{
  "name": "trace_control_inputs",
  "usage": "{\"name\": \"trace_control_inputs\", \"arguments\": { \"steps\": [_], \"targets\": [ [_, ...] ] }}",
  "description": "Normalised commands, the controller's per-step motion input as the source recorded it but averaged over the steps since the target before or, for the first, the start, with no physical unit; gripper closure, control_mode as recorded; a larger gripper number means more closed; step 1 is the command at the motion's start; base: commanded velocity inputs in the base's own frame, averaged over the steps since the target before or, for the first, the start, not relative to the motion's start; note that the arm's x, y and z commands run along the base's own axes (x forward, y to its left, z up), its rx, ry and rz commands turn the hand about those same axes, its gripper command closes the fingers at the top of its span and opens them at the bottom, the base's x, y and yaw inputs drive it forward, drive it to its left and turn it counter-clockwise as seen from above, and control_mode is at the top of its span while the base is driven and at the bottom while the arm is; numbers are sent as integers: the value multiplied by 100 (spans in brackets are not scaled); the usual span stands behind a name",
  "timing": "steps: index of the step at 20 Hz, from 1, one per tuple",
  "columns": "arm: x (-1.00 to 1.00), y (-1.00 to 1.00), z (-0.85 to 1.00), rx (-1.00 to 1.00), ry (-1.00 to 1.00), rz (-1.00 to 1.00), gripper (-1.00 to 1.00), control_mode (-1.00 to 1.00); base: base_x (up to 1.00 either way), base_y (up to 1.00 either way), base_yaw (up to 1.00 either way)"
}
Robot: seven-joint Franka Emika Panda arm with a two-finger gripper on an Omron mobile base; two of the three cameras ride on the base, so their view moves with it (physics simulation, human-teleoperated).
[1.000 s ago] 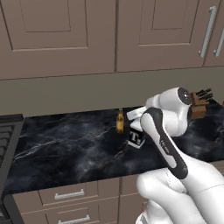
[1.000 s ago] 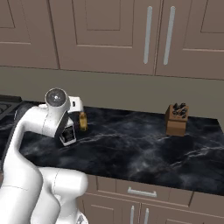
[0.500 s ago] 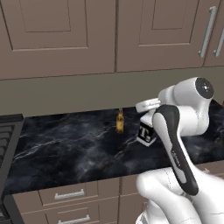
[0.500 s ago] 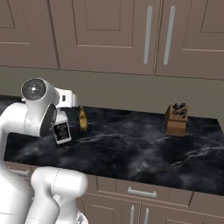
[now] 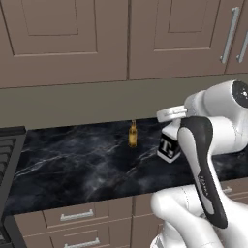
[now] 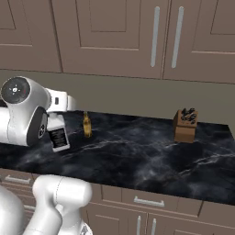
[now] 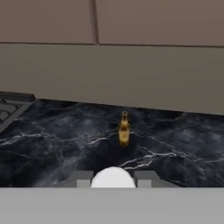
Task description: Move the drinks to the dining counter.
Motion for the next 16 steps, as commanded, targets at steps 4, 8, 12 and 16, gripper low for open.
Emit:
{"name": "trace_control_inputs", "arguments": {
  "steps": [4,8,12,16],
  "targets": [
    [-41,-14,22,0,0,0,100,-100,0,0,0],
    [-12,0,7,0,0,0,100,100,-27,11,8],
    [0,0,0,0,0,0,100,100,-16,80,37],
    [0,0,0,0,0,0,100,100,-10,68,84]
  ]
}}
